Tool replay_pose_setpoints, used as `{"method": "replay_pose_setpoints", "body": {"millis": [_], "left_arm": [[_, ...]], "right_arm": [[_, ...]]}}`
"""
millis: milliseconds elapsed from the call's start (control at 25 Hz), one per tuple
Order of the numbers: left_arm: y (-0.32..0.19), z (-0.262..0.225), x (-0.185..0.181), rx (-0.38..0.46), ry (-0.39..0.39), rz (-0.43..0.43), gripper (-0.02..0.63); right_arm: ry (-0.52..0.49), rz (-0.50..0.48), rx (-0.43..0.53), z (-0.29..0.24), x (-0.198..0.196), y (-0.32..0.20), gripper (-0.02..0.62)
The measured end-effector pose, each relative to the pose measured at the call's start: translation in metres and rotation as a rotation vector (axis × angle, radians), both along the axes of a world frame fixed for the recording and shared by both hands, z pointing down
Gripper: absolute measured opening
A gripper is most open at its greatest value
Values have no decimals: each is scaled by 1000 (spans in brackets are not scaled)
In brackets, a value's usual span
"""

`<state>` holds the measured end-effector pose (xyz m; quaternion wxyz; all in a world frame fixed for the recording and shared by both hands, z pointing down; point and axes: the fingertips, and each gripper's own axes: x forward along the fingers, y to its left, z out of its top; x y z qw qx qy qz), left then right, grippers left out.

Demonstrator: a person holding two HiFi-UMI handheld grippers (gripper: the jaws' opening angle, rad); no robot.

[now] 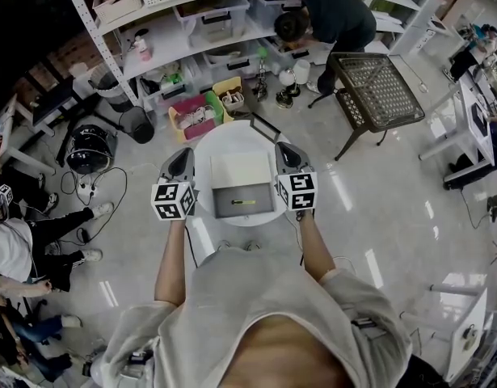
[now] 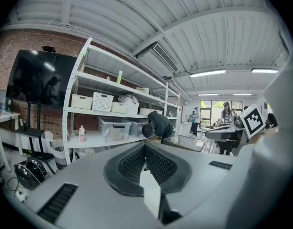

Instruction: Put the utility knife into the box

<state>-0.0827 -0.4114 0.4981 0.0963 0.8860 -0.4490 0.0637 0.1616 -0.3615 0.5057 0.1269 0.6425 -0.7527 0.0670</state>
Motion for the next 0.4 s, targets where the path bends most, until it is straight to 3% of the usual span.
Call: {"method": "replay_pose_setpoints", "body": {"millis": [400], "left_arm": [[0, 2, -3, -4, -1, 3, 20]], "right_arm": [[6, -7, -12, 4, -5, 0, 29]]}}
